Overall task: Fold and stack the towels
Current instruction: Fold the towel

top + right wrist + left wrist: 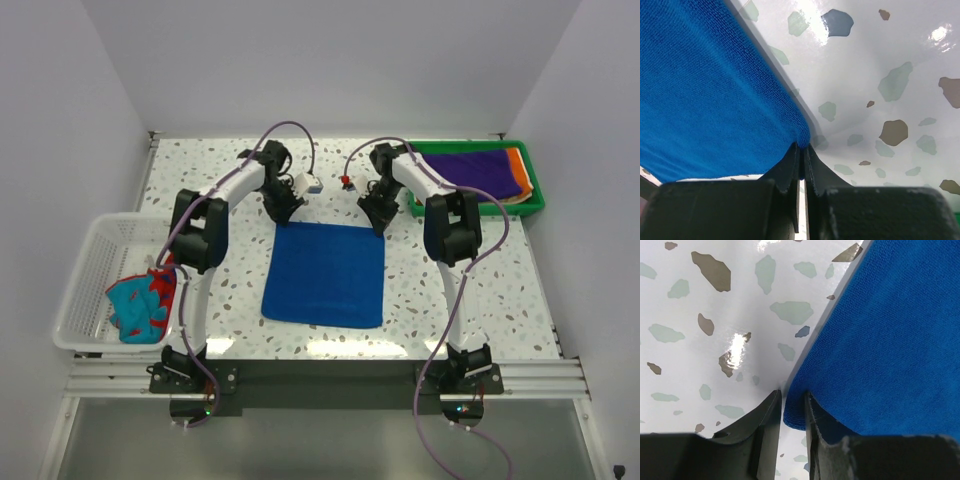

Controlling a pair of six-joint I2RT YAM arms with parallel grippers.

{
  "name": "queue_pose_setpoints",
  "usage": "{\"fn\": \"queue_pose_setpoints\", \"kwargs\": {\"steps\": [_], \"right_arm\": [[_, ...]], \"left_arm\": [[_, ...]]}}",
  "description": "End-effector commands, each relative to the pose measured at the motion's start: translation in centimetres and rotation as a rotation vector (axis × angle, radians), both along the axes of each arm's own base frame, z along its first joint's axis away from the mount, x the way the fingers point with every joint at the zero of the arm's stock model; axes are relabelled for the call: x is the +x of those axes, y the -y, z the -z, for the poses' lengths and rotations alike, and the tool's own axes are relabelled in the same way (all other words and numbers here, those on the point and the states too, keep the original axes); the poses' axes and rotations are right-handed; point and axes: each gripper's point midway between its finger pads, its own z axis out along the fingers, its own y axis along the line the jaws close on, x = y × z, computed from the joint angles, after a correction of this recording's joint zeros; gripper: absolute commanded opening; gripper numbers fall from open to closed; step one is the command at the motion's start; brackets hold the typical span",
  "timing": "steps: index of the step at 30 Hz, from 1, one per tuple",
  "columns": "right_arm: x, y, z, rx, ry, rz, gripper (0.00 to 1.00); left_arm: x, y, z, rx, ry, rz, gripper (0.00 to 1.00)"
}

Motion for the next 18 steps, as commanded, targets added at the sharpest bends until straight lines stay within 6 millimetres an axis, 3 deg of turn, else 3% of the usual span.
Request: {"fn": "queue_pose_setpoints", "kwargs": {"steps": [1,7,10,11,14,18], "right_arm": [[-0.2,0.2,1.2,-0.03,-0.012,0.003,0.0],[-0.1,0.3,1.1,-0.034,-0.007,0.006,0.0],[0.2,0.1,0.7,-0.023,0.012,0.009,0.0],[0.5,-0.1,0.6,-0.017,0.024,0.011,0.0],[1.7,-0.1,0.0,-0.021,0.076,0.028,0.0],[3.5,-0.6,-0.9,-0.003,0.161,0.065,0.0]], "left_arm": [[-2.3,-1.5,1.3,0.056,-0.091,-0.024,0.29],[-4.0,-0.8,2.1,0.066,-0.151,0.0,0.19],[-4.2,-0.8,2.2,0.065,-0.158,0.011,0.01],[-4.1,-1.1,2.5,0.078,-0.159,0.006,0.0],[-3.2,-2.2,2.5,0.121,-0.138,-0.015,0.0],[-0.4,-2.4,1.2,0.082,-0.036,-0.052,0.0]]}}
